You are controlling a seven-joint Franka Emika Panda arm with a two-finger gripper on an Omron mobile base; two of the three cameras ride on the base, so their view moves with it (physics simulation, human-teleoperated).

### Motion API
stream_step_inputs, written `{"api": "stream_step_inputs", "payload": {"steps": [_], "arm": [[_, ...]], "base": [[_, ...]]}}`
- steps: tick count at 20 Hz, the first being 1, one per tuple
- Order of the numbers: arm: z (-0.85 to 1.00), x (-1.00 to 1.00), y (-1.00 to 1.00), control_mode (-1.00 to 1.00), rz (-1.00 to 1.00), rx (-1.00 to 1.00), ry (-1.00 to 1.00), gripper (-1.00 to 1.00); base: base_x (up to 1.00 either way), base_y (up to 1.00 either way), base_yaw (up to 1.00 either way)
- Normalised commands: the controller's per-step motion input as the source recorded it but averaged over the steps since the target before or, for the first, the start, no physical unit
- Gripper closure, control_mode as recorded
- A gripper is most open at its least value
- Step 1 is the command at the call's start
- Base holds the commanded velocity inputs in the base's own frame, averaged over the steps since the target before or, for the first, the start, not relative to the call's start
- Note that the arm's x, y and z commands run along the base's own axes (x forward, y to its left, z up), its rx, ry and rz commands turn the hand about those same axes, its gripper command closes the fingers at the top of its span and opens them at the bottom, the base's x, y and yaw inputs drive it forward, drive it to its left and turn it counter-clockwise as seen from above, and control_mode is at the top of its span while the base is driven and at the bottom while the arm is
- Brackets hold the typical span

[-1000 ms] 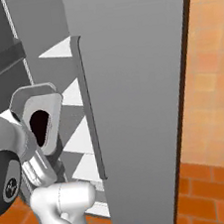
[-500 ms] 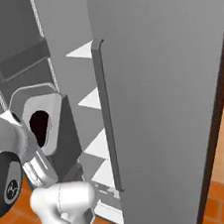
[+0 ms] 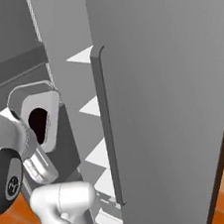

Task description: Take the meat container that has the steak and place it on the second highest rack of the freezer. Then take the vegetable container that has the tomato and avocado and place it on the highest rack of the freezer.

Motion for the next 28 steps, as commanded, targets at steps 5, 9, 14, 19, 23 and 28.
{"api": "stream_step_inputs", "payload": {"steps": [5,9,14,19,23,28], "arm": [[0.46,0.15,0.11,-1.00,-0.01,0.00,-0.01,1.00],[0.45,0.17,-0.18,-1.00,0.00,0.01,-0.01,1.00],[0.25,0.36,-0.11,-1.00,0.00,0.03,-0.04,1.00],[0.34,0.28,0.01,-1.00,-0.07,0.02,-0.10,1.00],[0.30,0.63,0.00,-1.00,-0.12,0.10,-0.04,1.00],[0.42,0.34,-0.10,-1.00,0.00,0.19,-0.03,1.00]], "base": [[0.00,0.00,0.00],[0.00,0.00,0.00],[0.00,0.00,0.00],[0.00,0.00,0.00],[0.00,0.00,0.00],[0.00,0.00,0.00]]}}
